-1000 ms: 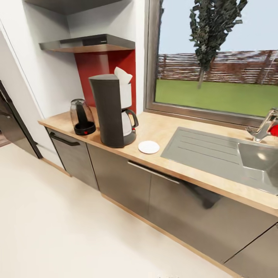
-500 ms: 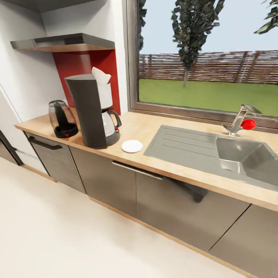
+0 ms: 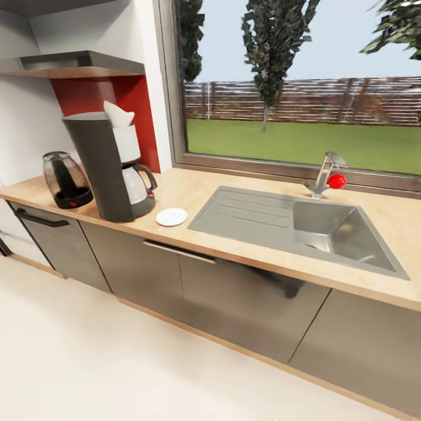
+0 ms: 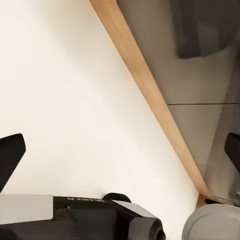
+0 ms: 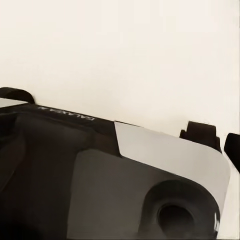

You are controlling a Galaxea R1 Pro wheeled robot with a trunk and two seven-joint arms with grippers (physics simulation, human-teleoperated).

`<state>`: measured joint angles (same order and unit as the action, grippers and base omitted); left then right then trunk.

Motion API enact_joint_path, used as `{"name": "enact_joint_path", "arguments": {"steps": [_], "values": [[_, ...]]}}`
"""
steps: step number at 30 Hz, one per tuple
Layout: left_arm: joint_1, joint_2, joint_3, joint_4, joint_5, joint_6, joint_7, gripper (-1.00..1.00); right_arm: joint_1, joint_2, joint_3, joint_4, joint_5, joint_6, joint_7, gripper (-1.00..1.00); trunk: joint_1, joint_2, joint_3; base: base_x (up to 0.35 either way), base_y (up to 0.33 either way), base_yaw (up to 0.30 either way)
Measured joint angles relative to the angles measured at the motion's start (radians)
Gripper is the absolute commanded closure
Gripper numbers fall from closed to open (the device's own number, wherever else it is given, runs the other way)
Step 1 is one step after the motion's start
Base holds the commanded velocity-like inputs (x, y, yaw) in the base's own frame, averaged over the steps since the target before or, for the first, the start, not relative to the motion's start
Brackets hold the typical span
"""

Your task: Set up a coffee station on the kitchen countertop: keep the coffee maker on the countertop, move the bottle of coffee from the kitchen shelf to the counter next to the coffee maker, place a paper coffee filter on top of the coffee maker, put the saucer next to the coffee maker with the coffee cup on the saucer, and place the electric kettle next to the coffee maker.

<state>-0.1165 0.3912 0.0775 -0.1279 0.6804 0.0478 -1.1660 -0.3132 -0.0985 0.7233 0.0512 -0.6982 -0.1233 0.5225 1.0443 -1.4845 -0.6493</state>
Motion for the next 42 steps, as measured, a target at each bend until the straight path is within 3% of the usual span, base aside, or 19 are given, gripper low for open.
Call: {"name": "enact_joint_path", "arguments": {"steps": [6, 25, 42], "values": [[0.000, -0.001, -0.001, 0.000, 0.000, 0.000, 0.001, -1.00, 0.000, -0.002, -0.001, 0.000, -0.025, 0.000, -0.039, -1.00, 0.000, 0.000, 0.000, -0.050, -0.066, -0.243], [0.000, -0.002, -0.002, 0.001, 0.000, -0.001, 0.001, -1.00, 0.000, -0.002, 0.000, 0.000, -0.027, 0.001, -0.042, -1.00, 0.000, 0.000, 0.000, -0.089, -0.129, -0.180], [0.000, -0.002, -0.005, -0.001, 0.000, -0.001, 0.004, -1.00, 0.000, 0.001, 0.000, 0.001, -0.027, 0.000, -0.044, -1.00, 0.000, 0.000, 0.000, 0.000, -0.283, -0.025]]}}
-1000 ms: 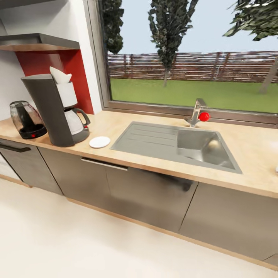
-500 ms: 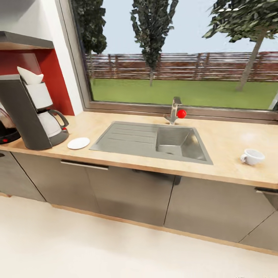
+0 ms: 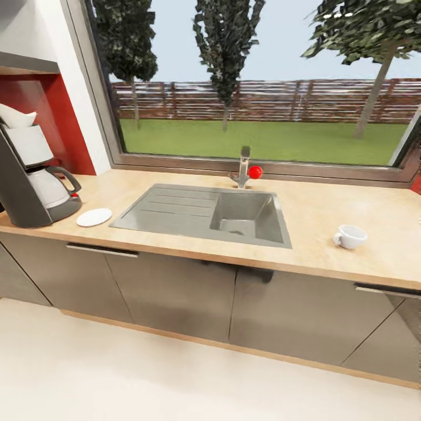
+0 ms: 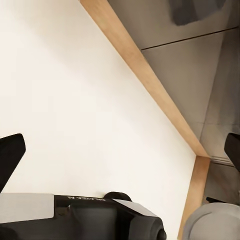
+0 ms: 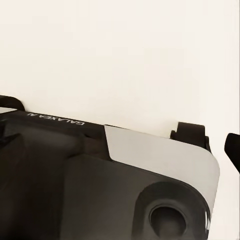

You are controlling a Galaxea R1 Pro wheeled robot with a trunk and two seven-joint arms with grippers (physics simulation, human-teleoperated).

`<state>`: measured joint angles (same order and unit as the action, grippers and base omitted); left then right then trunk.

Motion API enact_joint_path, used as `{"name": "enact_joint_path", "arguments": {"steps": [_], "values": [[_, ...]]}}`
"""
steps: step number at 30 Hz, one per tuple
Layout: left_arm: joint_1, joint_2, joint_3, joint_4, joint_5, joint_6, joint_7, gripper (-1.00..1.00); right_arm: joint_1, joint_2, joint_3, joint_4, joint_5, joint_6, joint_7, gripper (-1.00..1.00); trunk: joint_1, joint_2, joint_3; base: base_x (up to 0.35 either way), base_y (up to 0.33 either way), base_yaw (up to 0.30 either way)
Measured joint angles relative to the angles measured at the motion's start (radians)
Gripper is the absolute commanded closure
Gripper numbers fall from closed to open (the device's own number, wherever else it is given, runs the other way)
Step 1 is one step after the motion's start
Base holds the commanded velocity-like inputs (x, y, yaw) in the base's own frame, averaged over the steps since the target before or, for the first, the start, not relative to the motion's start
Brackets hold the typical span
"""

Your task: Set up a coffee station on the kitchen countertop: keep the coffee maker on the countertop, move the bottle of coffee from the kitchen shelf to the counter next to the coffee maker, place a paper coffee filter on top of the coffee maker, put the saucer next to the coffee maker with the coffee cup on the saucer, and place the electric kettle next to the coffee maker.

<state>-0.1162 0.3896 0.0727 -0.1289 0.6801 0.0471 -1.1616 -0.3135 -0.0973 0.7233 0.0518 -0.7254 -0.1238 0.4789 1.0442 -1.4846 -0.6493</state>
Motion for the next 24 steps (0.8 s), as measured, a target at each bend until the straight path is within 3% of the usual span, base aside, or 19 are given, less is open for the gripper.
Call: {"name": "enact_joint_path", "arguments": {"steps": [20, 24], "values": [[0.000, 0.000, 0.000, 0.000, 0.000, 0.000, 0.000, -1.00, 0.000, -0.002, 0.002, -0.002, 0.002, -0.003, 0.003, -1.00, 0.000, 0.000, 0.000, -0.010, -0.301, 0.000], [0.000, 0.000, 0.001, 0.000, 0.000, 0.000, 0.000, -1.00, 0.000, -0.003, 0.000, -0.002, 0.001, 0.001, 0.003, -1.00, 0.000, 0.000, 0.000, -0.029, -0.139, 0.000]]}}
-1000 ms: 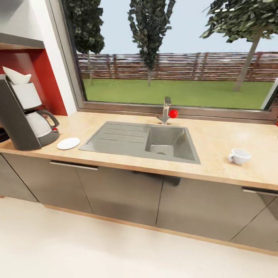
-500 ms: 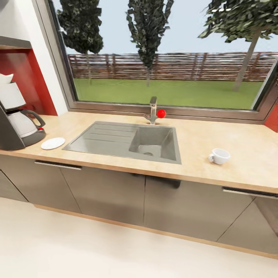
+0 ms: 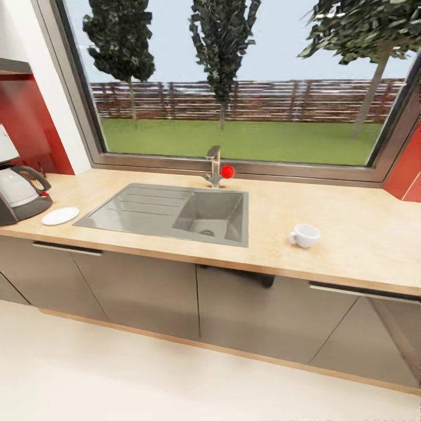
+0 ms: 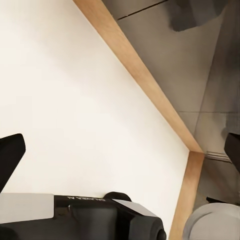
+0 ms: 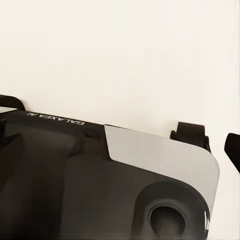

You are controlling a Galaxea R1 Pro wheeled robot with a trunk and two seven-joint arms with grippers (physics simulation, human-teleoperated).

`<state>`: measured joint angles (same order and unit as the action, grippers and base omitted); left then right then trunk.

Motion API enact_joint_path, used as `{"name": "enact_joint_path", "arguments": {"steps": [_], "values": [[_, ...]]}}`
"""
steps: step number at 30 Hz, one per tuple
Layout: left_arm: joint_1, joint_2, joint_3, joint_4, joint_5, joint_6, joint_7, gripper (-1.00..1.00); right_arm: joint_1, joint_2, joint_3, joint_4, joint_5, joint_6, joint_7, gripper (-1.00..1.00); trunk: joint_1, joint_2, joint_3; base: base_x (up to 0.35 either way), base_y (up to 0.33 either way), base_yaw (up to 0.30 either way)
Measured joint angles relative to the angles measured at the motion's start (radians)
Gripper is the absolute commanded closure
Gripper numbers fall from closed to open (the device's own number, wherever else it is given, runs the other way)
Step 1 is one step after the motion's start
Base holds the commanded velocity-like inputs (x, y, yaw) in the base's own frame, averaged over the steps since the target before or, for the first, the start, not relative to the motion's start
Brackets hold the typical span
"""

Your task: Set up a coffee station on the kitchen countertop: keep the coffee maker on the countertop, move the bottle of coffee from the kitchen shelf to the counter next to the coffee maker, place a paper coffee filter on top of the coffee maker, put the saucer next to the coffee maker with the coffee cup on the saucer, and place the electric kettle next to the coffee maker.

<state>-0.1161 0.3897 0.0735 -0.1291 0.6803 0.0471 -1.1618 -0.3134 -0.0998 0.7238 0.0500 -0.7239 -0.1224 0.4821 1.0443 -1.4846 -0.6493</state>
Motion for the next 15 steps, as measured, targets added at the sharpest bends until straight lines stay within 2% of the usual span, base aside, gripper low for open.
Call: {"name": "enact_joint_path", "arguments": {"steps": [10, 14, 15], "values": [[0.000, 0.001, 0.001, 0.001, 0.000, 0.000, 0.000, -1.00, -0.028, -0.012, -0.006, -0.039, -0.006, 0.000, 0.023, -1.00, 0.000, 0.000, 0.000, -0.003, -0.012, 0.000], [0.000, 0.004, 0.006, 0.005, 0.000, 0.001, 0.001, -1.00, -0.049, -0.016, -0.003, -0.169, -0.002, 0.026, 0.085, -1.00, 0.000, 0.000, 0.000, 0.000, 0.000, 0.000], [0.000, 0.006, 0.007, 0.007, 0.000, 0.001, 0.001, -1.00, -0.053, -0.023, -0.003, -0.233, -0.002, 0.062, 0.111, -1.00, 0.000, 0.000, 0.000, 0.000, 0.000, 0.000]]}}
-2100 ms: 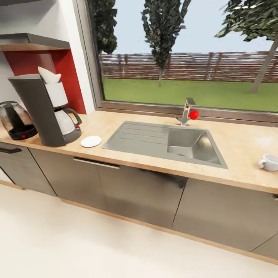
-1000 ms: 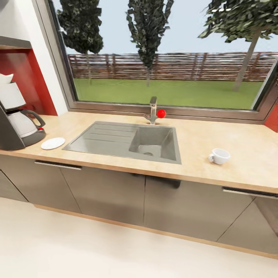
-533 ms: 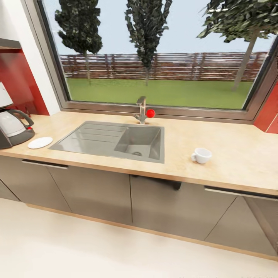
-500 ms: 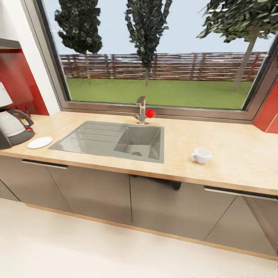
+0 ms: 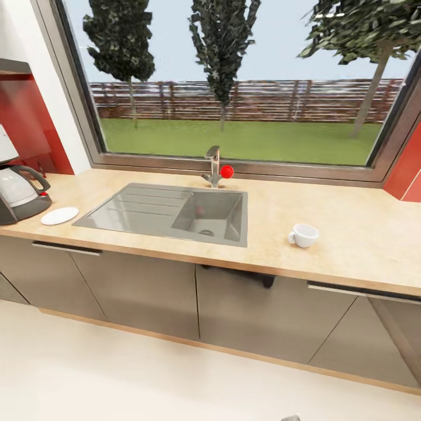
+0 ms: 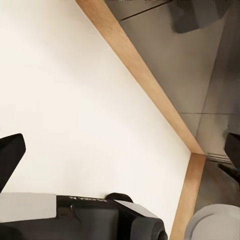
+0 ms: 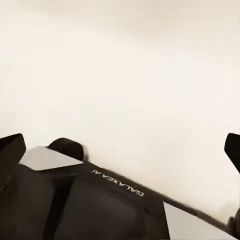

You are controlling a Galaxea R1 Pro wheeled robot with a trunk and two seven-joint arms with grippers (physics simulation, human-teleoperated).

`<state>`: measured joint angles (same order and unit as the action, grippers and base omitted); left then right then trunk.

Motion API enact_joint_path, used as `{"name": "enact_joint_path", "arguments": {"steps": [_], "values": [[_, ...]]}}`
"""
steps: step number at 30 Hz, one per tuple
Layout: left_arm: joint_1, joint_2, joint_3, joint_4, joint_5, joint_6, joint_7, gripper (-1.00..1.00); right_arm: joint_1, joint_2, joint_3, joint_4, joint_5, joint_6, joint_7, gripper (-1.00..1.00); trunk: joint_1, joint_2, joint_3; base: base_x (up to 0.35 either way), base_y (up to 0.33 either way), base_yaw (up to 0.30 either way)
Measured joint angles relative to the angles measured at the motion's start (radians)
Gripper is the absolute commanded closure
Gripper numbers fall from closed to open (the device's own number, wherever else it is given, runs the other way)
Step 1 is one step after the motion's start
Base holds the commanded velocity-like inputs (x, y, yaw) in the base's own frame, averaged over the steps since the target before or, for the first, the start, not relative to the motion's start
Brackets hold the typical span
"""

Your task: Set up a coffee station on the kitchen countertop: keep the coffee maker on the countertop, move the bottle of coffee from the kitchen shelf to the counter next to the coffee maker, place a paper coffee filter on top of the coffee maker, put the saucer next to the coffee maker with the coffee cup on the saucer, and place the electric kettle next to the coffee maker.

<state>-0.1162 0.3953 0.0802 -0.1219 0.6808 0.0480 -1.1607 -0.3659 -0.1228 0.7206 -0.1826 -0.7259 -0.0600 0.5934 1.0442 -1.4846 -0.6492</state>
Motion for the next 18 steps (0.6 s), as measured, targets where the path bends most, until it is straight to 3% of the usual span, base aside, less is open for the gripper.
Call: {"name": "enact_joint_path", "arguments": {"steps": [1, 5, 11, 13, 14, 18], "values": [[0.000, 0.000, 0.000, 0.001, 0.000, 0.000, 0.000, -1.00, -0.001, -0.006, 0.001, -0.040, 0.002, 0.023, 0.012, -1.00, 0.000, 0.000, 0.000, 0.000, 0.000, 0.000], [0.000, 0.006, 0.002, 0.003, 0.000, 0.000, 0.000, -1.00, -0.007, -0.075, 0.008, -0.420, 0.006, 0.236, 0.051, -1.00, 0.000, 0.000, 0.000, 0.000, 0.000, 0.000], [0.000, 0.008, 0.002, 0.003, 0.000, 0.000, 0.000, -1.00, -0.008, -0.154, 0.002, -0.776, 0.008, 0.462, 0.059, -1.00, 0.000, 0.000, 0.000, 0.000, 0.000, 0.000], [0.000, 0.008, 0.002, 0.003, 0.000, 0.000, 0.000, -1.00, -0.008, -0.180, -0.021, -0.890, 0.008, 0.528, 0.060, -1.00, 0.000, 0.000, 0.000, 0.000, 0.000, 0.000], [0.000, 0.008, 0.002, 0.003, 0.000, 0.000, 0.000, -1.00, -0.009, -0.198, -0.071, -0.979, 0.004, 0.596, 0.061, -1.00, 0.000, 0.000, 0.000, 0.000, 0.000, 0.000], [0.000, 0.008, 0.002, 0.003, 0.000, 0.000, 0.000, -1.00, -0.009, -0.213, -0.211, -1.105, 0.005, 0.729, 0.060, -1.00, 0.000, 0.000, 0.000, 0.000, 0.000, 0.000]]}}
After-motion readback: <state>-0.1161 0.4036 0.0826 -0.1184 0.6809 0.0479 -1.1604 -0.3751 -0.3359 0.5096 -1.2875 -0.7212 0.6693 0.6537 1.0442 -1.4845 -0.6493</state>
